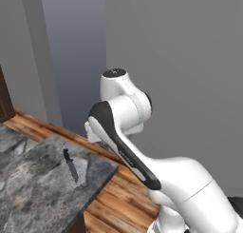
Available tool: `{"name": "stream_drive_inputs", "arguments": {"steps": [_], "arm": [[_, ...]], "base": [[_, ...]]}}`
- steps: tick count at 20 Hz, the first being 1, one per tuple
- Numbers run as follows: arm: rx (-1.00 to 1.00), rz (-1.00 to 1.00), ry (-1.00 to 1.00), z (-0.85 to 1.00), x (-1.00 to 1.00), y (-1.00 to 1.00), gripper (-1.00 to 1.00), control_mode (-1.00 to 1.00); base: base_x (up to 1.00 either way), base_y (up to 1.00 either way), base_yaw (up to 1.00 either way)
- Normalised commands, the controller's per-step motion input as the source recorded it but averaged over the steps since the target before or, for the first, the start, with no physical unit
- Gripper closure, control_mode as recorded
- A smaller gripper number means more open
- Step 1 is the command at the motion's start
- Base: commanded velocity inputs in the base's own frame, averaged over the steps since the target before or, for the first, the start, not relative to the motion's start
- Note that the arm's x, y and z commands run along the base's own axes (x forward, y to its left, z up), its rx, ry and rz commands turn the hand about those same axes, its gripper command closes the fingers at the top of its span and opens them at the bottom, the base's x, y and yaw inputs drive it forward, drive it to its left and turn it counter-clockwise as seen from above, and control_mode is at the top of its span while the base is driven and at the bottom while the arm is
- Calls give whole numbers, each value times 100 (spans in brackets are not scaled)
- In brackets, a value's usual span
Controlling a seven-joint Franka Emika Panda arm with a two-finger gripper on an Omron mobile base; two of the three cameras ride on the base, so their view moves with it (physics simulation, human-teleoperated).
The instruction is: Retrieve the butter from the fridge and place it on a plate on the dining table. Then retrieve the butter knife by the fridge and place it near the plate.
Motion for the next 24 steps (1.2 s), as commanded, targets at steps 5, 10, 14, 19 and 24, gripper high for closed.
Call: {"name": "stream_drive_inputs", "arguments": {"steps": [5, 10, 14, 19, 24], "arm": [[-6, 26, 0, -42, 30, 100, -100, -100], [-1, 1, 0, -11, 48, 92, -100, -100], [0, -7, 0, -4, 46, 66, -100, -100], [0, -11, 0, -26, 8, 37, -100, -100], [0, -11, 0, -37, 12, 2, -100, -100]], "base": [[0, 0, 0], [0, 0, 0], [0, 0, 0], [0, 0, 0], [0, 0, 0]]}}
